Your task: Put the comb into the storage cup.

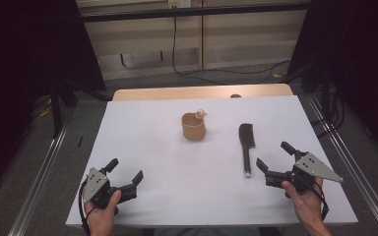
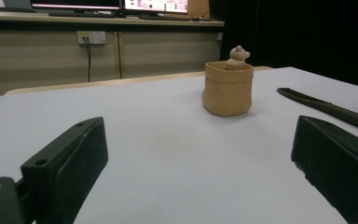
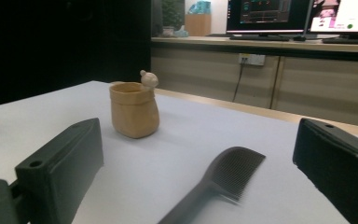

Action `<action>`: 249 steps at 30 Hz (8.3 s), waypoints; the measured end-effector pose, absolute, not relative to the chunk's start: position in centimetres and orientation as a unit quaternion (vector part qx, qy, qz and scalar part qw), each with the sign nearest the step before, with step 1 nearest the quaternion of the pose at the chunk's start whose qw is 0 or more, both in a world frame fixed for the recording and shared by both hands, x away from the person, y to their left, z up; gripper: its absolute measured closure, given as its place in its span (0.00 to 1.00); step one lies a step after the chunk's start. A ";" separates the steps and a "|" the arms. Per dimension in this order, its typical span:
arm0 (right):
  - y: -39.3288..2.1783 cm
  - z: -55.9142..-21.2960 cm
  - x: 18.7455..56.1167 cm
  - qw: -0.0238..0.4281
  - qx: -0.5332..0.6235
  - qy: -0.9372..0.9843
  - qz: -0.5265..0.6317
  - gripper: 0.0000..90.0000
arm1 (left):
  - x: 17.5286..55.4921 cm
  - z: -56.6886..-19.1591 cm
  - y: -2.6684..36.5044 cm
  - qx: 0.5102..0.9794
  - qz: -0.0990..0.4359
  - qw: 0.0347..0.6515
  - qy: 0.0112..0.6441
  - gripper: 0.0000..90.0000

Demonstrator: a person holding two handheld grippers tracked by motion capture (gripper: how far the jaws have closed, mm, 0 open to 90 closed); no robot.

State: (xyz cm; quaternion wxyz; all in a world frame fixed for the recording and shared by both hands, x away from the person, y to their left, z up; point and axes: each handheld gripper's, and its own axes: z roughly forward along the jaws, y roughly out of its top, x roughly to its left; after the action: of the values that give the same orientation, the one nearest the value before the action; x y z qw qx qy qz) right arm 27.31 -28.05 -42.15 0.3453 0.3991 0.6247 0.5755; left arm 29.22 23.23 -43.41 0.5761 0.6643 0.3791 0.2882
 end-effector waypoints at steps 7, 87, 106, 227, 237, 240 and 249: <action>-27.3 -41.4 28.1 0.327 0.385 0.630 0.590 0.01 | 29.4 -43.5 23.5 0.659 0.290 0.574 0.390 0.04; -21.5 -41.9 33.7 0.152 0.360 0.748 0.537 1.00 | 29.2 -43.3 21.9 0.682 0.277 0.580 0.349 0.04; -22.0 -42.4 34.0 0.058 0.437 0.782 0.441 1.00 | 28.9 -43.3 22.0 0.678 0.265 0.587 0.353 0.04; -26.2 -44.3 33.0 0.058 0.478 0.811 0.333 1.00 | 28.8 -43.3 22.2 0.684 0.272 0.578 0.350 0.04; -26.0 -42.8 32.4 0.075 0.428 0.799 0.415 0.92 | 28.8 -43.2 22.3 0.685 0.273 0.578 0.349 0.04; -26.0 -42.7 32.5 0.076 0.428 0.793 0.426 0.86 | 28.9 -43.2 22.3 0.686 0.273 0.577 0.348 0.04; -25.8 -41.6 32.3 0.097 0.418 0.782 0.451 0.41 | 28.9 -43.3 22.2 0.685 0.272 0.579 0.349 0.04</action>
State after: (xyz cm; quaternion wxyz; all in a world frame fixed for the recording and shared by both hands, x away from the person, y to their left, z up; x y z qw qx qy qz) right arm 32.30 -25.78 -41.59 0.0973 0.4181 0.7823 0.4513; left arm 28.91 22.24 -43.26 0.5787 0.6851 0.3487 0.2723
